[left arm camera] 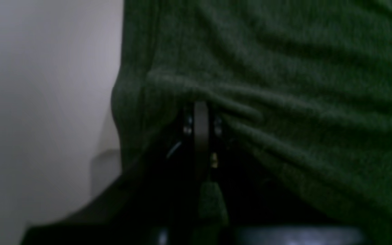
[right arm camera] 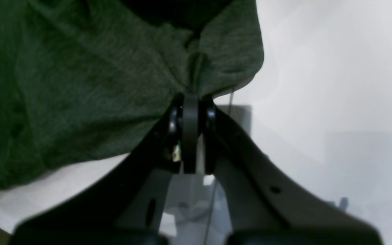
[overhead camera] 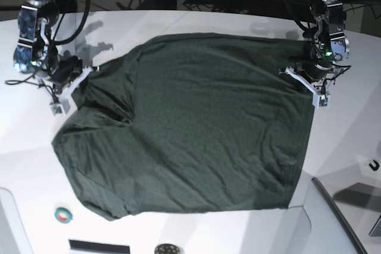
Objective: Layout the t-shirt on the table in an organized manner, then fold the t-shirt properly
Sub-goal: 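Pull the shirt corner with the right gripper away from the left gripper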
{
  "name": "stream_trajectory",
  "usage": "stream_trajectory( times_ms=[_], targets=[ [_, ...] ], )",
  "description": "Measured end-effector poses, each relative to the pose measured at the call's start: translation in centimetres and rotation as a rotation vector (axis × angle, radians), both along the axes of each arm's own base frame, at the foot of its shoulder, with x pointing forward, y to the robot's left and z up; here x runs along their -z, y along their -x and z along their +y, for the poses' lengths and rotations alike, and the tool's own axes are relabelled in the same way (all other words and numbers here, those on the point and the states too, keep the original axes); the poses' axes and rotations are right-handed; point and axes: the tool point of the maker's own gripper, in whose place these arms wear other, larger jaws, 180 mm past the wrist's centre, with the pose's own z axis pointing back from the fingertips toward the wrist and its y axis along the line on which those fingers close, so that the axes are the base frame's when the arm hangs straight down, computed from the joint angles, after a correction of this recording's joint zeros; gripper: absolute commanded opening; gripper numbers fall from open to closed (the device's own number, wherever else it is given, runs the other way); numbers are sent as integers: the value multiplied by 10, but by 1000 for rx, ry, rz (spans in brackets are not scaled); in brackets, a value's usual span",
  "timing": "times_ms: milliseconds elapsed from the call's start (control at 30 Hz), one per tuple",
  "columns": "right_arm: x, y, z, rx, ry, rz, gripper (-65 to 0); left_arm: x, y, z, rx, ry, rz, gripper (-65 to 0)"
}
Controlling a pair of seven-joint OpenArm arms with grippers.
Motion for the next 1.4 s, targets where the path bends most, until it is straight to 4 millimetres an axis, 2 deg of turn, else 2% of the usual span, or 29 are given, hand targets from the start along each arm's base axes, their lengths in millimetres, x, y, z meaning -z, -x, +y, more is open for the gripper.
stream_trajectory(
  times_ms=[67, 233, 333, 467, 567, 667, 833, 933, 967, 1033, 1067, 1233, 1300, 1400],
  targets=[
    [-2, 4, 0, -7, 8, 16, -603, -1, -1, 0, 1, -2, -24, -650],
    [-23, -6, -2, -8, 27, -49, -461, 3, -3, 2, -15, 10, -68, -650],
    [-33, -8, -23, 87, 25, -83, -432, 3, -3, 3, -17, 11, -71, -650],
    [-23, -11, -38, 148, 12, -52, -432, 3, -3, 3, -18, 10, -73, -650],
    [-12, -21, -32, 157, -31, -29, -432, 3, -3, 3, -18, 10, -72, -650],
    [1, -17, -28, 161, -51, 15, -432, 3, -3, 3, -18, 10, -73, -650],
    [5, -26, -29, 175, -73, 10, -453, 3, -3, 3, -17, 10, -72, -650],
    [6, -23, -29, 176, -72, 13, -620, 3, -3, 3, -18, 10, -72, -650],
    [7, -21, -31, 179, -71, 13, -650, 3, -3, 4, -17, 10, -72, -650],
    [7, -20, -31, 182, -74, 15, -629, 3, -3, 4, -18, 10, -73, -650],
    [7, -18, -33, 178, -64, 20, -641, 3, -3, 4, -18, 10, -72, -650],
    [-4, 12, -58, 206, 7, 46, -648, 3, -3, 4, -18, 10, -72, -650],
    [-16, 16, -69, 220, 36, 45, -648, 3, -3, 3, -18, 10, -73, -650],
    [-42, 10, -83, 240, 71, -14, -648, 3, -3, 3, -16, 12, -73, -650]
  ],
)
